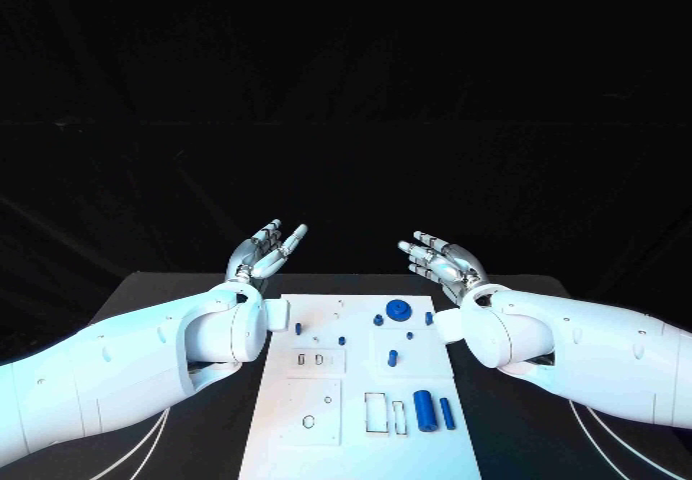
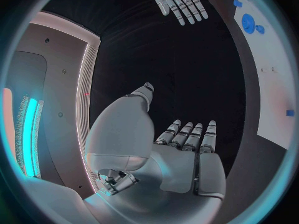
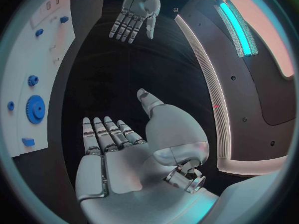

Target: Assemble the parts on the task board

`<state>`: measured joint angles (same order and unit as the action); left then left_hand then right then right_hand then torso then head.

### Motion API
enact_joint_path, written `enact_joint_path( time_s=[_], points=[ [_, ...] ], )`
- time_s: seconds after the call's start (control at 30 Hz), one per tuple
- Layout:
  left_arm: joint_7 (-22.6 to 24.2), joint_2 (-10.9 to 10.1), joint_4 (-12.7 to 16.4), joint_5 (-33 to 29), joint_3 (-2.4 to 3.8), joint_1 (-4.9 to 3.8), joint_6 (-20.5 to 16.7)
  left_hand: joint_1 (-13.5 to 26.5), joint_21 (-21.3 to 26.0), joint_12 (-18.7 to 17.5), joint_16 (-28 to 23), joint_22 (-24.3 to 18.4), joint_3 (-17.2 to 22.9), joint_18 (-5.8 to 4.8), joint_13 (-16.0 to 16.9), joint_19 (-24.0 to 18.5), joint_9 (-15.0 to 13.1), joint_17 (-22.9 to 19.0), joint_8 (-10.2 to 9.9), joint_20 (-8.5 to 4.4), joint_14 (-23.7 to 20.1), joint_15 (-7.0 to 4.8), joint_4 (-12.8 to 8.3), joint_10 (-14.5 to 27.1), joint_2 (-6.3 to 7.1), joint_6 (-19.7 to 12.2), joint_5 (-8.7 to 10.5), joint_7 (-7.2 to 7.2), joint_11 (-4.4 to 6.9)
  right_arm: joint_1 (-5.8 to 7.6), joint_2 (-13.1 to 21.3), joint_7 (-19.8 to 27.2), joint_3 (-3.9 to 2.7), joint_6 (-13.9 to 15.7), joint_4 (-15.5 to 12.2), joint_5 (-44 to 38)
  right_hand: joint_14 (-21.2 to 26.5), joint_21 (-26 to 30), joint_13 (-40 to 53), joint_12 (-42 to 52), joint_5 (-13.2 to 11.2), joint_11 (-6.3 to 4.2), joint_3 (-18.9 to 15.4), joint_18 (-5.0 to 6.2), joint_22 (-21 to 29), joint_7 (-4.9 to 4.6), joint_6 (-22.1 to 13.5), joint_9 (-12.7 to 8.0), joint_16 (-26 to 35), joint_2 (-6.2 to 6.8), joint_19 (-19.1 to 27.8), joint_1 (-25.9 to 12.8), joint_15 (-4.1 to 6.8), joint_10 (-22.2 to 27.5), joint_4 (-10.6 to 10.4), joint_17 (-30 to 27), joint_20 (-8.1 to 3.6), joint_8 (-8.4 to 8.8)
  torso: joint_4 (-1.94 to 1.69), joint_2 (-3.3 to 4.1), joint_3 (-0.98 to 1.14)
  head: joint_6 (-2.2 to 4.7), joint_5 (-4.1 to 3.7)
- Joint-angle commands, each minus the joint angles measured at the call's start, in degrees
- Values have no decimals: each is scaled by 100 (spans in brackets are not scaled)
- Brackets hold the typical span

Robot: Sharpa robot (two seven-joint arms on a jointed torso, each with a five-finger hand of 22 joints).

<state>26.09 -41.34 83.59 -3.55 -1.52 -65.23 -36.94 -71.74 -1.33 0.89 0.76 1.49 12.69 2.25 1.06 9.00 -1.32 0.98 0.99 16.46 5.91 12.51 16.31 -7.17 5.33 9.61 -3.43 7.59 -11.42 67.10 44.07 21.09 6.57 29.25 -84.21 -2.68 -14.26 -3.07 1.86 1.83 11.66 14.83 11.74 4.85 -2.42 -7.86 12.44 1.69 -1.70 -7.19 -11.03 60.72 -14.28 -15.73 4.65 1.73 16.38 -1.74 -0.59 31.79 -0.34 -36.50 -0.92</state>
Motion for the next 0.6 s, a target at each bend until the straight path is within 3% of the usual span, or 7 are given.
enact_joint_path(
  time_s=[0.03,0.1,0.27,0.3,0.33,0.43,0.6],
  points=[
    [-50,13,3,-75,4,-7,276,-135,-20,24,27,7,8,119,10,1,-9,8,40,50,19,50,51,-15,1,49,-20,625,-55,81,-16,-517,57,-1079,80,-379,-1174,-268,96,178,77,57,87,117,-133,-907,872,97,-205,53,-479,636,-22,-1117,391,103,40,-174,-1,2,-1,-1,0],
    [-50,13,3,-75,4,-7,276,-143,-22,29,32,8,14,121,14,-1,-11,12,43,51,43,54,49,-39,-12,66,-19,637,-68,108,-18,-564,83,-1171,103,-403,-1549,-341,126,249,94,17,102,150,-168,-902,1171,129,-274,73,-619,723,20,-1519,465,131,38,-239,-1,2,-1,-1,0],
    [-50,13,3,-75,4,-7,276,-252,-39,74,86,16,51,131,48,-8,-50,51,100,51,339,131,29,-348,-100,384,-12,769,-210,158,-23,-650,129,-1338,145,-448,-3205,-686,194,484,275,-143,209,336,-320,-801,2520,226,-522,110,-1326,934,220,-3177,695,206,40,-484,-1,2,-1,-1,0],
    [-43,-251,152,-73,7,-13,496,-306,-46,92,104,20,55,135,61,4,-68,62,129,52,440,139,18,-480,-112,541,-10,785,-232,315,126,-212,119,-538,247,-2553,-3410,-755,190,494,291,-181,236,379,-347,-770,2814,238,-543,133,-1476,951,255,-3345,738,208,29,-526,8,59,6,-61,-89],
    [-28,-275,169,-73,7,-14,518,-358,-60,113,132,27,57,143,75,40,-84,78,159,51,582,160,10,-631,-127,702,-9,806,-261,328,134,-236,117,-518,260,-2694,-3574,-831,162,449,312,-223,301,438,-369,-746,3110,221,-507,129,-1655,951,289,-3500,775,183,29,-521,13,67,5,-63,-87],
    [17,-372,253,-72,8,-24,643,-542,-182,221,270,91,53,164,133,381,-148,142,287,51,1252,222,-51,-1348,-184,1379,-4,868,-368,371,168,-338,103,-502,298,-3193,-4016,-1208,169,392,318,-321,454,540,-512,-675,3799,216,-490,202,-2546,944,417,-3894,889,193,25,-530,18,112,9,-68,-92],
    [25,-516,396,-32,17,-69,887,-734,-661,395,577,325,14,210,207,1702,-225,259,469,38,2713,93,-181,-2532,-237,2385,-1,861,-327,451,214,-538,89,-593,323,-3787,-4564,-1481,170,315,316,-424,669,583,-587,-589,4097,210,-532,321,-3101,960,574,-4246,1053,204,-81,-469,10,205,6,-67,-103]
  ],
)
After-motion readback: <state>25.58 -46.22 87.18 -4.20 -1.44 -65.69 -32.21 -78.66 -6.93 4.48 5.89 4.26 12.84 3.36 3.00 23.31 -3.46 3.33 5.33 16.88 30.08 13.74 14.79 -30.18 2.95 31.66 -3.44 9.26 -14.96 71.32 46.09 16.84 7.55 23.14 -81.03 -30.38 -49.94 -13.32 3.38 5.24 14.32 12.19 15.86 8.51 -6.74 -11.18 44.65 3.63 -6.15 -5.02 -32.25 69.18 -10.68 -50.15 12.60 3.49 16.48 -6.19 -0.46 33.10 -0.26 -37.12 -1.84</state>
